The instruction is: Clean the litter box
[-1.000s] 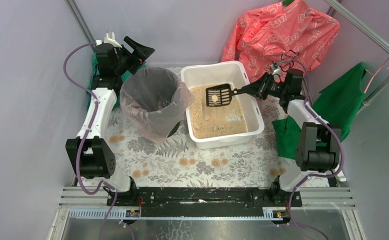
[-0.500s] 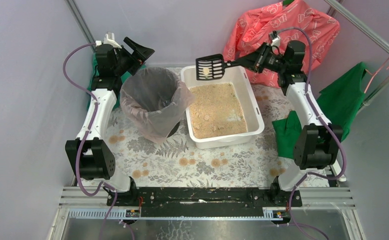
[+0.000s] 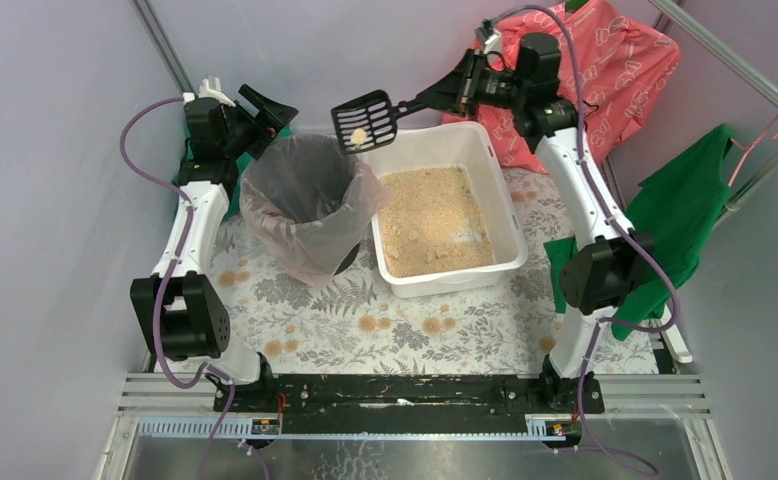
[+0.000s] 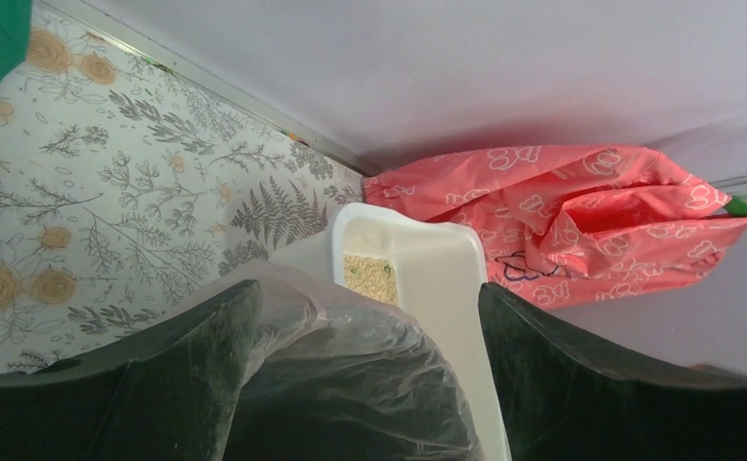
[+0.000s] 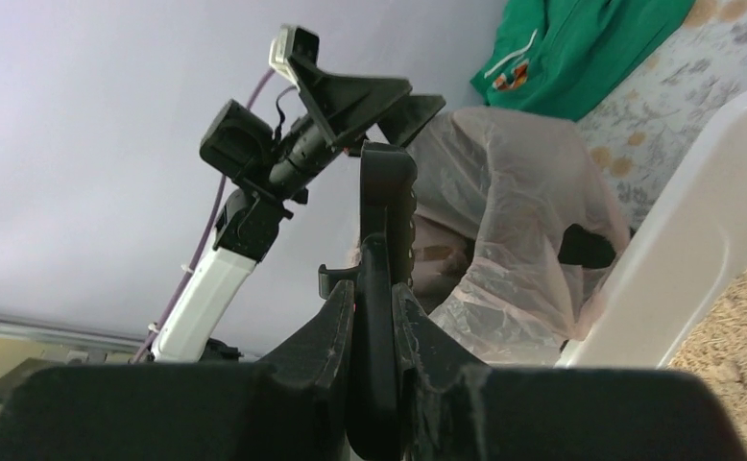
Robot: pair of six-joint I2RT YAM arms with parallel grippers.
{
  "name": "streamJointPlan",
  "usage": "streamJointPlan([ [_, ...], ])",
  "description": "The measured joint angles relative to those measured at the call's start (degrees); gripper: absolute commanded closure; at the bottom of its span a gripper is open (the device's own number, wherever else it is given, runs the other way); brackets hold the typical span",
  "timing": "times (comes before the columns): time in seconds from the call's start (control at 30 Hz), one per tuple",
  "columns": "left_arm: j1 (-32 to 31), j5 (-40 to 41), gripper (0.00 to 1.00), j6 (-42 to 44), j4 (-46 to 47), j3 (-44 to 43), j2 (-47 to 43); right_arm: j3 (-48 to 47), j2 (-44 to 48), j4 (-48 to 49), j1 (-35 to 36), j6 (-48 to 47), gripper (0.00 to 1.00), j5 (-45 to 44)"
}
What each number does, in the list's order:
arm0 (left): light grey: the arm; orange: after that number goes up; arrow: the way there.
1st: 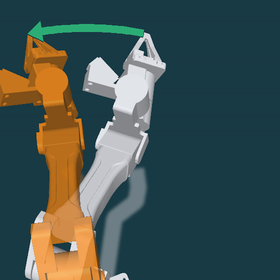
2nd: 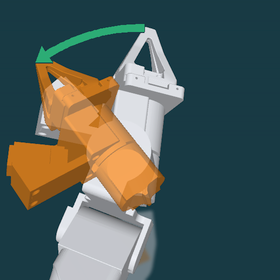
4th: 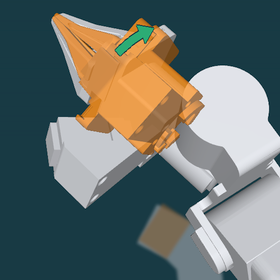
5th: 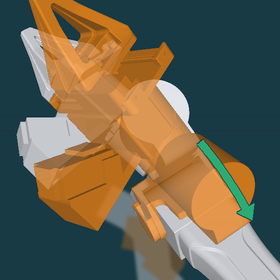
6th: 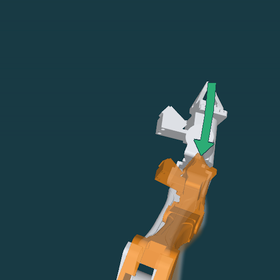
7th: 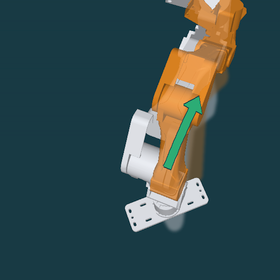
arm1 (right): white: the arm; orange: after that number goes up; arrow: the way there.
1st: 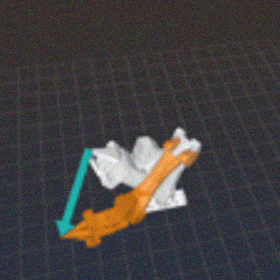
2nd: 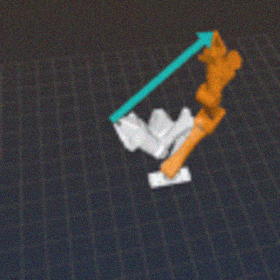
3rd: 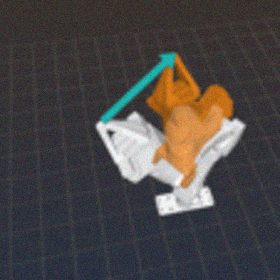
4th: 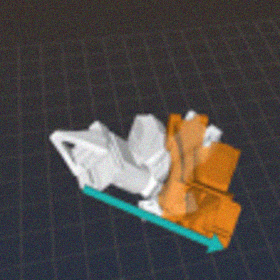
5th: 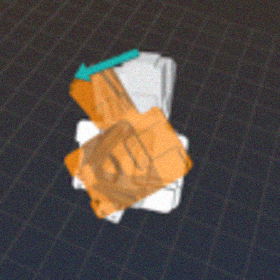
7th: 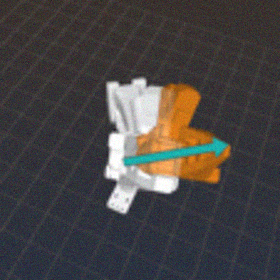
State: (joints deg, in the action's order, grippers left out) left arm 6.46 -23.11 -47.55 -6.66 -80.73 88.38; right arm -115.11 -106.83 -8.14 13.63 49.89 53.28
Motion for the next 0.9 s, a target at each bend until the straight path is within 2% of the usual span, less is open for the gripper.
streamJointPlan([
  [0.23,0.8,-0.4,0.09,-0.9,1.7,1.4,-0.4,-7.1,-5.2,-8.3,7.5,-5.3,1.00,-3.4],
  [0.5,2.1,-1.8,0.10,-3.3,2.8,2.1,-0.7,-15.3,-8.6,-20.0,15.3,-20.2,1.00,-13.5],
  [0.7,2.1,-2.6,0.10,-5.0,4.1,2.7,-0.7,-15.9,-8.6,-24.5,19.3,-31.9,1.00,-22.5],
  [0.9,2.2,-3.6,0.09,-6.7,6.1,3.6,-0.7,-11.1,-4.9,-22.0,22.6,-40.5,1.00,-28.4],
])
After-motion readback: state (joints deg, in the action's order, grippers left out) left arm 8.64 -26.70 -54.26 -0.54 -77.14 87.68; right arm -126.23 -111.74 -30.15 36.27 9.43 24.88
